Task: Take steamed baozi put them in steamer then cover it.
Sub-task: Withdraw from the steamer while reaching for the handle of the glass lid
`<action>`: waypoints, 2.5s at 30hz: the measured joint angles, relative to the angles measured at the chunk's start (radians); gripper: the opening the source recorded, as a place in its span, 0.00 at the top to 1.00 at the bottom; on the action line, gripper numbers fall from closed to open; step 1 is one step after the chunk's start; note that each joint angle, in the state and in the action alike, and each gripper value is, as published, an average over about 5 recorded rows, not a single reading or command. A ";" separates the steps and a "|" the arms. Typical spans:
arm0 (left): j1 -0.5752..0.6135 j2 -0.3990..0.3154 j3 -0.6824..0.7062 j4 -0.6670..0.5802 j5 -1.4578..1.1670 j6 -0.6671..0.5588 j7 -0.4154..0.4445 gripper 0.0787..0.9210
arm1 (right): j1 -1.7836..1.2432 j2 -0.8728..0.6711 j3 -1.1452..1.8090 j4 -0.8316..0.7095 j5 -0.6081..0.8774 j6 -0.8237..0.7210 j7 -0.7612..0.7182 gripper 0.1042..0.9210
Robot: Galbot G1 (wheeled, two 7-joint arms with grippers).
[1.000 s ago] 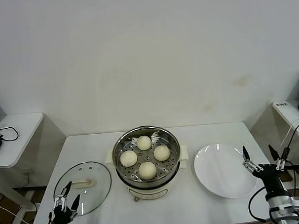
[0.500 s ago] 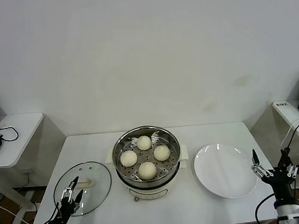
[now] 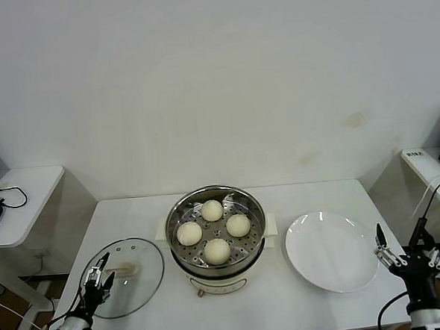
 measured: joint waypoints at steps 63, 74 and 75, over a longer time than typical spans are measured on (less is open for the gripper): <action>-0.283 -0.038 0.137 0.246 0.007 -0.002 0.022 0.47 | -0.021 0.040 -0.021 -0.011 -0.025 0.014 0.001 0.12; -0.267 -0.041 0.127 0.229 0.019 -0.016 0.041 0.86 | -0.026 0.044 -0.029 -0.006 -0.028 0.017 0.000 0.12; -0.264 -0.043 0.124 0.226 0.018 -0.016 0.040 0.89 | -0.026 0.044 -0.029 -0.005 -0.028 0.017 0.000 0.12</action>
